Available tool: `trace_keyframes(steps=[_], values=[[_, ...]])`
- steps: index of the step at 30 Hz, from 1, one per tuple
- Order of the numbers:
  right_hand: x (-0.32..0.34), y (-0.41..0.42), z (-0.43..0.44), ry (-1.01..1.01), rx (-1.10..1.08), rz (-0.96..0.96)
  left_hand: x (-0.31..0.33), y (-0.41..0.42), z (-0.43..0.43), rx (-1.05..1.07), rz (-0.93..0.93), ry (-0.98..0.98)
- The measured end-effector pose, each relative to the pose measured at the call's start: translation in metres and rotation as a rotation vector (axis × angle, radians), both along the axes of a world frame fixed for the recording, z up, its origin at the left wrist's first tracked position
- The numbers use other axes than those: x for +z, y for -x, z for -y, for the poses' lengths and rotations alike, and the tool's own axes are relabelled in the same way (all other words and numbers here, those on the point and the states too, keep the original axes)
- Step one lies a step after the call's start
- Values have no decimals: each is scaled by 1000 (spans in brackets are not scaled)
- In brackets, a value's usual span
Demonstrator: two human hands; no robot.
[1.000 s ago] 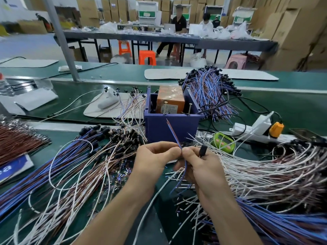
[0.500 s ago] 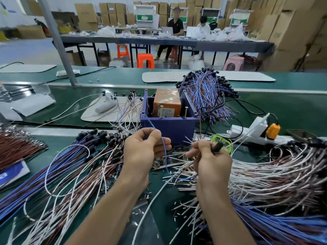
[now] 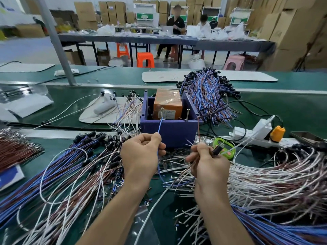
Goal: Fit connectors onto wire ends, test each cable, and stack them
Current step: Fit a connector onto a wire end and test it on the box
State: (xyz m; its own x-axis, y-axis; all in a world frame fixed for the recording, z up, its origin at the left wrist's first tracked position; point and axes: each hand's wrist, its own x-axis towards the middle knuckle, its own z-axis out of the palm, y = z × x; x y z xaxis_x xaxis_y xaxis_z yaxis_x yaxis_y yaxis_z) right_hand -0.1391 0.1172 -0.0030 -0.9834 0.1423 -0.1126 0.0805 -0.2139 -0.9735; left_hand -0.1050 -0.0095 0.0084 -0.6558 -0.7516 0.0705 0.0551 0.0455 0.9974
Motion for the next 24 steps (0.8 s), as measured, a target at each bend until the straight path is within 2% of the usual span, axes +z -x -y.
trace_keyframes(steps=[24], values=[[-6,5,3,-28,32,-56,-4,-1,2,105,-23,-22]])
